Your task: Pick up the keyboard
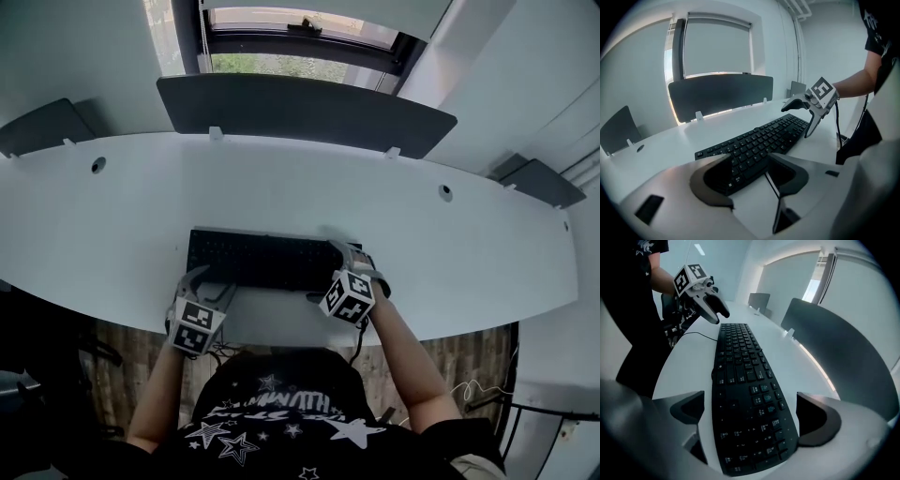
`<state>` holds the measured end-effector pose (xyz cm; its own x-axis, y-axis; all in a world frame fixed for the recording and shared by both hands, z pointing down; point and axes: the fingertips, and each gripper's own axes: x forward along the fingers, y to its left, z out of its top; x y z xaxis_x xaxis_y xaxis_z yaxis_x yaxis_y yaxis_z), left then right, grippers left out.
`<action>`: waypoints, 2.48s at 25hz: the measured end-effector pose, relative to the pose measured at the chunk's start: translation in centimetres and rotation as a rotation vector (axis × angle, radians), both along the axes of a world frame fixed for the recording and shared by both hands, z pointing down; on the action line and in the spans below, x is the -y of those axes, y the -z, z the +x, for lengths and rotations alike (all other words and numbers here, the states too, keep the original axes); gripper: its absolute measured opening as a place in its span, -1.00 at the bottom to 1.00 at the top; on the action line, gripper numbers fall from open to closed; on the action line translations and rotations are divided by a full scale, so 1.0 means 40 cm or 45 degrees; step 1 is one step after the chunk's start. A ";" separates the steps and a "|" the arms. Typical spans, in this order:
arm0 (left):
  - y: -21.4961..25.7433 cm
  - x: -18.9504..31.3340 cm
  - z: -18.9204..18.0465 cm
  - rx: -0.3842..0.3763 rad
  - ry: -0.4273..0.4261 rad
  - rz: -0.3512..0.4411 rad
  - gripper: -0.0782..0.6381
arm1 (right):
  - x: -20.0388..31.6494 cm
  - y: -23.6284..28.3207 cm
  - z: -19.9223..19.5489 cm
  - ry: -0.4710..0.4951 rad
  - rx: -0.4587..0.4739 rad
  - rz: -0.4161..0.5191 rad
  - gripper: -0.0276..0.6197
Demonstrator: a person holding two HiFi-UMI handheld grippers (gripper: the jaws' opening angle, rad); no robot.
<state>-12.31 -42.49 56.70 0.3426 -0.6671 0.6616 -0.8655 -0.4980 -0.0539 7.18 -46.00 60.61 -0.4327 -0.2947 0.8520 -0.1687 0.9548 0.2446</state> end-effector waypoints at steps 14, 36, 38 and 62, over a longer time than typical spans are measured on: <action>-0.019 0.041 0.004 0.012 0.036 -0.035 -0.15 | 0.019 -0.082 -0.022 0.118 -0.387 -0.329 0.86; 0.003 0.071 0.037 0.027 -0.015 0.008 -0.15 | 0.018 -0.101 -0.029 0.225 -0.519 -0.392 0.87; 0.009 0.073 0.035 0.049 -0.019 0.024 -0.15 | 0.016 -0.097 -0.030 0.226 -0.517 -0.355 0.87; 0.090 0.140 0.226 0.301 -0.778 0.078 0.11 | 0.001 -0.026 -0.014 0.006 -0.603 0.285 0.86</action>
<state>-3.27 -48.09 53.12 0.5217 -0.4375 0.7324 -0.3893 -0.8860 -0.2519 6.61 -46.05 61.65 -0.0169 -0.4907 0.8712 0.0142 0.8711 0.4909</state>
